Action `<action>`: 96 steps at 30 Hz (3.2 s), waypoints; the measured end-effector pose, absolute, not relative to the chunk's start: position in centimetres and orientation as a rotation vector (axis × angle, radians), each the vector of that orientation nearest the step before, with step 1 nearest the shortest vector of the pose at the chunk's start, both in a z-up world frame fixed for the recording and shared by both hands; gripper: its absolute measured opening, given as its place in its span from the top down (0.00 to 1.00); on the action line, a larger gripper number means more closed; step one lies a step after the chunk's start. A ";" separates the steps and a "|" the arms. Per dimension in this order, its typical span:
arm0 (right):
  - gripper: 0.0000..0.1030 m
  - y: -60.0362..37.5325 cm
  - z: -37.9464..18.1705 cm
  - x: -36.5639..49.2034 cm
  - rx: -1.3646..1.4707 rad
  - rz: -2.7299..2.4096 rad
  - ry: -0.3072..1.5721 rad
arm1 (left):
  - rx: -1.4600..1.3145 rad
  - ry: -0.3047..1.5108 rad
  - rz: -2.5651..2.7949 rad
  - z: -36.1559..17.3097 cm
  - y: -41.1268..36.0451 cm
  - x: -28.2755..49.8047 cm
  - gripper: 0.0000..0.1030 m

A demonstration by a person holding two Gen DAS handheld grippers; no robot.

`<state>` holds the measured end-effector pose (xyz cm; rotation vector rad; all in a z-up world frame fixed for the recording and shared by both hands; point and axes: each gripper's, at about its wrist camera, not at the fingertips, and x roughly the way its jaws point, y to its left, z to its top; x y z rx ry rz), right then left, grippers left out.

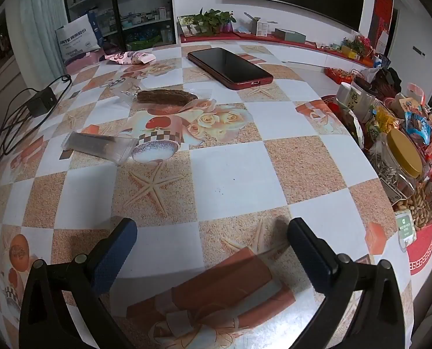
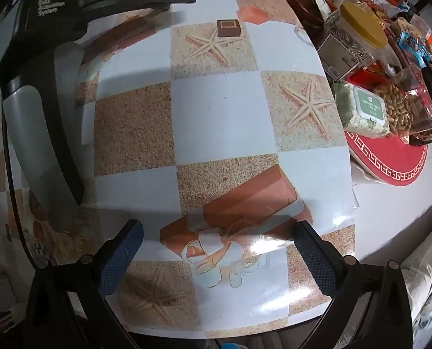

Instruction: Organize snacks

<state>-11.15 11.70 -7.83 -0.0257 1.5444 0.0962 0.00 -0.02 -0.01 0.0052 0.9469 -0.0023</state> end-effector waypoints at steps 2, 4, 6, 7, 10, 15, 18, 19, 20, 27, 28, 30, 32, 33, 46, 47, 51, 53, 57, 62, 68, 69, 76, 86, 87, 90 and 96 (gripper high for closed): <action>0.00 11.9 -8.4 -11.2 -0.016 0.083 1.553 | 0.005 0.947 -0.002 0.0 0.0 0.0 0.00; 0.00 12.1 -8.4 -11.3 -0.023 0.084 1.557 | 0.005 0.947 -0.002 0.0 -0.1 -0.1 0.00; 0.00 11.8 -8.0 -10.9 -0.018 0.092 1.564 | 0.005 0.947 -0.003 -0.1 -0.1 0.0 0.00; 0.00 11.6 -8.2 -11.3 -0.020 0.098 1.566 | 0.005 0.947 -0.002 -0.1 -0.1 0.0 0.00; 0.00 11.4 -8.6 -11.1 -0.014 0.086 1.553 | 0.005 0.947 -0.003 -0.1 -0.1 0.0 0.00; 0.00 11.5 -8.7 -11.1 -0.007 0.076 1.557 | 0.005 0.947 -0.002 -0.1 -0.1 0.0 0.00; 0.00 11.6 -8.5 -11.1 0.000 0.080 1.568 | 0.005 0.947 -0.002 -0.1 -0.1 0.0 0.00; 0.00 11.6 -8.5 -11.0 0.009 0.086 1.571 | 0.005 0.947 -0.002 -0.1 -0.1 0.0 0.00; 0.00 11.7 -8.4 -11.0 0.015 0.091 1.579 | 0.005 0.947 -0.003 -0.1 -0.1 0.0 0.00; 0.00 11.9 -8.3 -11.1 0.038 0.101 1.580 | 0.005 0.947 -0.002 -0.1 -0.1 0.0 0.00; 0.00 12.0 -8.2 -11.0 0.043 0.103 1.576 | 0.005 0.947 -0.002 -0.1 -0.1 0.0 0.00; 0.00 12.0 -8.2 -11.0 0.056 0.109 1.564 | 0.005 0.947 -0.002 -0.1 -0.1 0.0 0.00; 0.00 11.9 -8.2 -10.9 0.052 0.098 1.538 | 0.005 0.947 -0.003 -0.1 -0.1 0.0 0.00; 0.00 12.0 -8.2 -10.9 0.046 0.093 1.538 | 0.005 0.947 -0.002 -0.1 -0.1 0.0 0.00; 0.00 12.2 -8.3 -10.4 0.051 0.081 1.561 | 0.005 0.947 -0.003 -0.1 -0.1 0.0 0.00; 0.00 12.2 -8.3 -10.4 0.051 0.079 1.562 | 0.005 0.947 -0.003 -0.1 -0.1 0.0 0.00; 0.00 12.3 -8.3 -10.2 0.058 0.075 1.561 | 0.005 0.947 -0.002 -0.1 -0.1 0.0 0.00; 0.00 12.4 -8.3 -10.3 0.060 0.075 1.557 | 0.005 0.947 -0.002 -0.1 -0.1 0.0 0.00; 0.00 12.3 -8.3 -10.2 0.065 0.078 1.566 | 0.005 0.947 -0.002 -0.1 -0.1 0.0 0.00; 0.00 12.3 -8.3 -10.3 0.062 0.074 1.552 | 0.005 0.947 -0.002 -0.1 -0.1 0.0 0.00; 0.00 12.3 -8.2 -10.7 0.064 0.076 1.543 | 0.005 0.947 -0.002 -0.1 -0.1 0.0 0.00; 0.00 12.3 -8.2 -10.7 0.064 0.076 1.543 | 0.005 0.947 -0.002 -0.1 -0.1 0.0 0.00; 0.00 12.4 -8.4 -10.3 0.068 0.080 1.582 | 0.005 0.947 -0.002 -0.1 -0.1 0.0 0.00; 0.00 12.3 -8.7 -9.9 0.073 0.087 1.646 | 0.002 0.947 -0.001 -0.1 0.0 0.0 0.00; 0.00 12.3 -8.8 -9.8 0.073 0.088 1.651 | -0.002 0.947 0.006 -0.1 -0.1 0.0 0.00; 0.00 12.3 -8.9 -9.8 0.076 0.088 1.664 | -0.005 0.964 0.010 0.0 -0.3 -0.2 0.00; 0.00 12.3 -8.8 -9.7 0.075 0.088 1.680 | 0.050 1.161 -0.070 0.6 -0.7 1.4 0.00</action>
